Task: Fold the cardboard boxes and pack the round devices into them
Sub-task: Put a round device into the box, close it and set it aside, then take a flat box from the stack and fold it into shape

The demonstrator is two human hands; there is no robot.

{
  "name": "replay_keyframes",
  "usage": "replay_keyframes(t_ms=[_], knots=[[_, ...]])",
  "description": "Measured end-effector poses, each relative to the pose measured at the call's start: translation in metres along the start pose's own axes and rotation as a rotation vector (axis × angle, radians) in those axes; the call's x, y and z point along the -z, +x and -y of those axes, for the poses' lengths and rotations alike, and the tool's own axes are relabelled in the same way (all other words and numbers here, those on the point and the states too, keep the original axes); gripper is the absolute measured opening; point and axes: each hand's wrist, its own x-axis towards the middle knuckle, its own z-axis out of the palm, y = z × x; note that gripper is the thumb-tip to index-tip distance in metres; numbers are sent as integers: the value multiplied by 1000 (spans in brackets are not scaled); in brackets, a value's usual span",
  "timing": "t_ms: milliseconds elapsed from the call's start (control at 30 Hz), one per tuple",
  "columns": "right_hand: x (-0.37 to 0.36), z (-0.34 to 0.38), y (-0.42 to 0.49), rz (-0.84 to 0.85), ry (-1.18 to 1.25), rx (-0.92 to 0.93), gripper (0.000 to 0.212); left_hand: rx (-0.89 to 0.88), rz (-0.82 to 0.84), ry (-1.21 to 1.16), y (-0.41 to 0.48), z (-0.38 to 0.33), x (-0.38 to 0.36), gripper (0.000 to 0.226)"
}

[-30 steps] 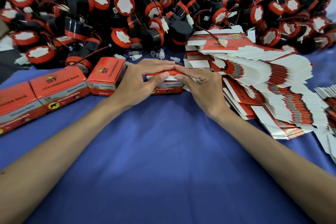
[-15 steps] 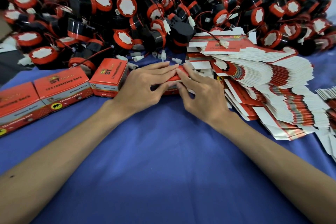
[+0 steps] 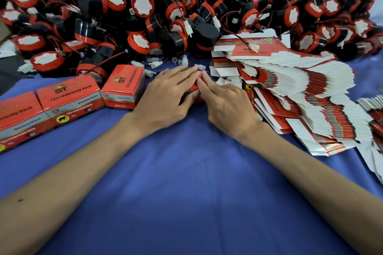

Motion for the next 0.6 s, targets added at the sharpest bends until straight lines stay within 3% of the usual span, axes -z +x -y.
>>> replay_keyframes(t_ms=[200, 300, 433, 533, 600], knots=[[8, -3, 4, 8, 58, -79, 27, -49, -33, 318, -2, -6, 5, 45], [15, -22, 10, 16, -196, -270, 35, 29, -24, 464, 2, -17, 10, 38], [24, -53, 16, 453, -364, -610, 67, 117, 143, 565, 4, -28, 11, 28], [17, -57, 8, 473, -423, -567, 67, 185, 215, 653, 7, -25, 16, 27], [16, -53, 8, 390, -440, -483, 49, 240, 266, 727, 9, -23, 23, 33]])
